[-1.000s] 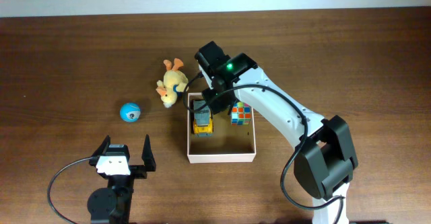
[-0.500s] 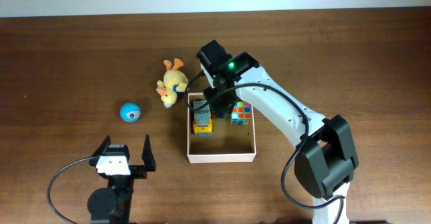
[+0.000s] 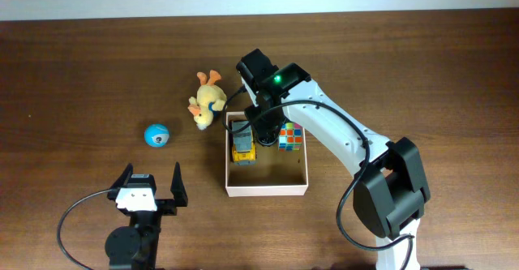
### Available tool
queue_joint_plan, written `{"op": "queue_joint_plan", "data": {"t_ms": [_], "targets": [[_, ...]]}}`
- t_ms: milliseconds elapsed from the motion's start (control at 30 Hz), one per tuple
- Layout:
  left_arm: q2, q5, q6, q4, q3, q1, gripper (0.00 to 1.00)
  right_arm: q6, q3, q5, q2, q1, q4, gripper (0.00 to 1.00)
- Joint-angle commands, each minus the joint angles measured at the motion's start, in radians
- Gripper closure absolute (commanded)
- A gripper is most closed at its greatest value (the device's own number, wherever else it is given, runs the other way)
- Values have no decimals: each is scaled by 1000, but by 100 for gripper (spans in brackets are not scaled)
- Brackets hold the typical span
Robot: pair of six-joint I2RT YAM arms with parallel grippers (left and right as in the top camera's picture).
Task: Pack container
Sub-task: 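Lower the black object beside the cube and open the right gripper, then lift the right gripper away to the upper right, then move the left gripper over the yellow plush duck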
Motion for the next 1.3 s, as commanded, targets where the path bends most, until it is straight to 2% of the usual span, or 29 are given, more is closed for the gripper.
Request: {"op": "queue_joint_plan", "data": {"t_ms": [0,200,333,433,567,733,867,900,967,1267], "targets": [[-4,14,-6,3,-10,7,1,-7,38,16,7,-5,-53,47],[-4,14,-6,3,-10,7,1,-11,212,24,-21,-5,-166,47],[-4,14,-6,3,-10,7,1,-6,351,105,-34,-18,-224,47],[-4,14,-6,3,-10,7,1,-6,426,200,-34,-64,-236,35],[-4,14,-6,3,-10,7,1,45,426,269,-34,-171,-233,28],[-4,14,-6,3,-10,7,1,135,425,255,-31,-382,-194,24],[-4,14,-6,3,-10,7,1,154,425,205,-16,-527,-164,16],[-4,14,-6,3,-10,7,1,157,424,205,-7,-557,-165,13],[-4,14,-6,3,-10,7,1,158,416,205,8,-611,-164,0],[-4,14,-6,3,-10,7,1,190,364,89,35,-731,-165,1]]}}
